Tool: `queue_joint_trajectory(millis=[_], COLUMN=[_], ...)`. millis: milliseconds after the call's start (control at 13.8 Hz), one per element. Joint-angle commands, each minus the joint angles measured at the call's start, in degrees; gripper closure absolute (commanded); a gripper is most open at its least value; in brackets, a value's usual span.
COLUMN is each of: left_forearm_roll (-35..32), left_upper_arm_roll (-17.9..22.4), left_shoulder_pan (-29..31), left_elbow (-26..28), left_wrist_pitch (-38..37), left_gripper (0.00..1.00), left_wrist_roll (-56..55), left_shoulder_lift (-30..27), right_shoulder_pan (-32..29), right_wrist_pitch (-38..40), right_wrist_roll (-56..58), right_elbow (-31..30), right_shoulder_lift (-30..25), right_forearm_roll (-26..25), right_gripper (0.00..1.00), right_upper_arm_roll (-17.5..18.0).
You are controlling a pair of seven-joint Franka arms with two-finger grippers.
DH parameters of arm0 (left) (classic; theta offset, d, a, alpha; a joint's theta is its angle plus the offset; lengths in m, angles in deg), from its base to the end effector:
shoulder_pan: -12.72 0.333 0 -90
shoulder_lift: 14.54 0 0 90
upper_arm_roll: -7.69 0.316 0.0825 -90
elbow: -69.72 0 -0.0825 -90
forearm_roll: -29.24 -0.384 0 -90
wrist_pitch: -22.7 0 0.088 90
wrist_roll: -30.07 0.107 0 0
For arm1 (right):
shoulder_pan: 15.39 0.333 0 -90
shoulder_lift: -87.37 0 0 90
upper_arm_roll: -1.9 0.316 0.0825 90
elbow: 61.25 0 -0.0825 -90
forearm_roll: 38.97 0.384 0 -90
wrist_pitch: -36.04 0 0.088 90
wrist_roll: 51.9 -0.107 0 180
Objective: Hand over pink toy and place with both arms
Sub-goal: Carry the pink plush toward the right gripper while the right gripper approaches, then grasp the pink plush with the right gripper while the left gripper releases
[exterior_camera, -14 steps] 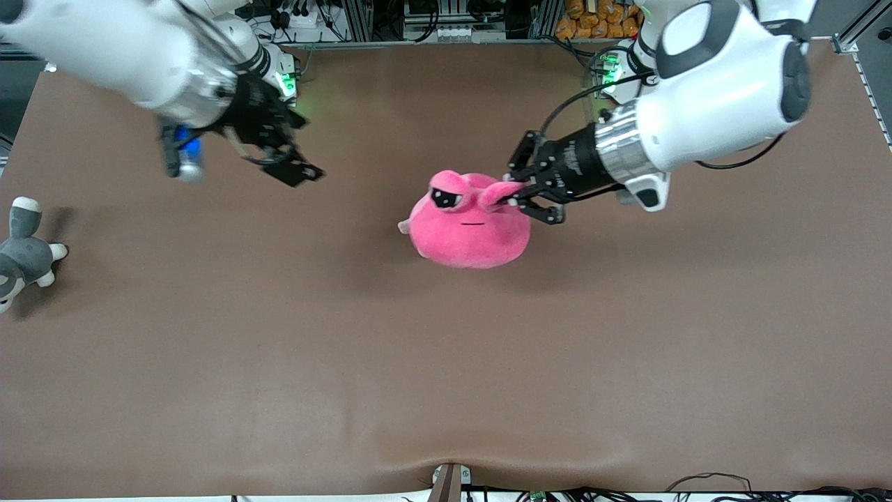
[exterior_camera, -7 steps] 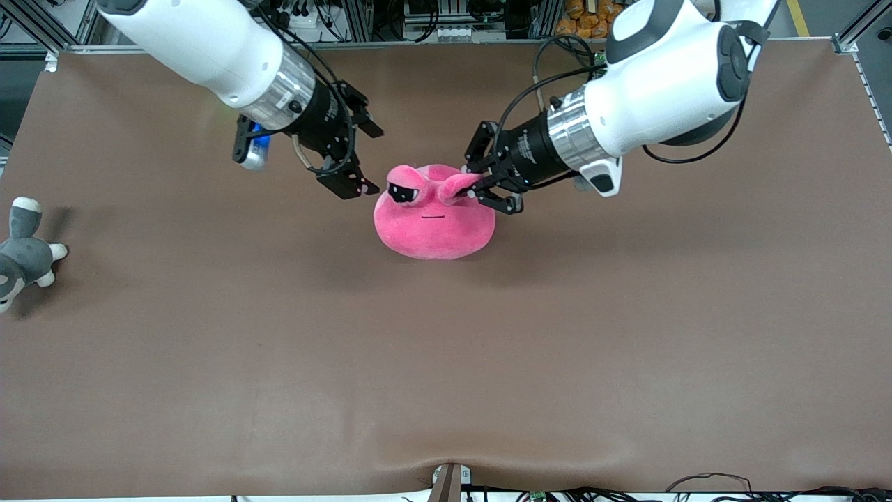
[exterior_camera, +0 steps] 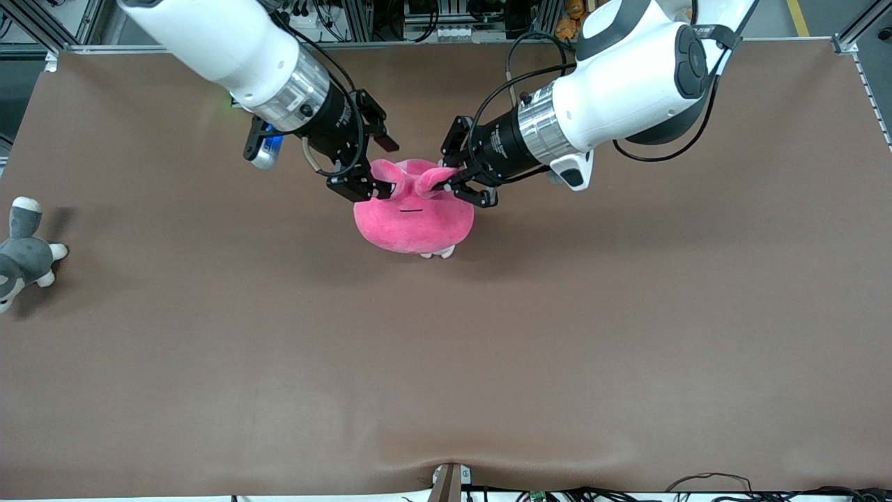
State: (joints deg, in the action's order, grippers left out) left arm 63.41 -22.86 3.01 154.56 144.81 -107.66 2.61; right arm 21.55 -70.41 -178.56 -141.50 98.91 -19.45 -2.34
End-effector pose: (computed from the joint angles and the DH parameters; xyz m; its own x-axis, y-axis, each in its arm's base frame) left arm 0.5325 -0.4178 0.5767 -0.4175 0.6539 -0.6309 0.9070 0.2570 -0.3337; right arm 0.5239 0.3734 0.6197 -0.1101 -0.9102 -0.3992 -0.9927 0.1203 -0.0004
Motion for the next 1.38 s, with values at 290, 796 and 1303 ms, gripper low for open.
queue_joint_trajectory(millis=[290, 796, 1303], left_forearm_roll=[-0.24, -18.89, -26.95], left_upper_arm_roll=[0.22, 0.14, 0.14], left_shoulder_pan=[-0.58, 0.99, 13.37], left_elbow=[-1.61, -1.6, -1.6], left_wrist_pitch=[0.41, -6.32, -19.69], left_gripper=[0.65, 0.0, 0.0], left_wrist_roll=[-1.4, -0.35, 39.22], left_shoulder_lift=[0.69, -2.72, -5.72], right_shoulder_pan=[0.95, -12.82, -41.48], right_wrist_pitch=[-0.16, 12.91, 25.5], right_wrist_roll=[-2.01, 0.53, 40.46], right_elbow=[0.89, 1.41, 0.54], right_shoulder_lift=[0.33, -1.51, -2.49], right_forearm_roll=[-4.31, -3.96, 1.93], right_gripper=[1.0, 1.0, 1.0], right_upper_arm_roll=[-0.94, -1.2, -1.03])
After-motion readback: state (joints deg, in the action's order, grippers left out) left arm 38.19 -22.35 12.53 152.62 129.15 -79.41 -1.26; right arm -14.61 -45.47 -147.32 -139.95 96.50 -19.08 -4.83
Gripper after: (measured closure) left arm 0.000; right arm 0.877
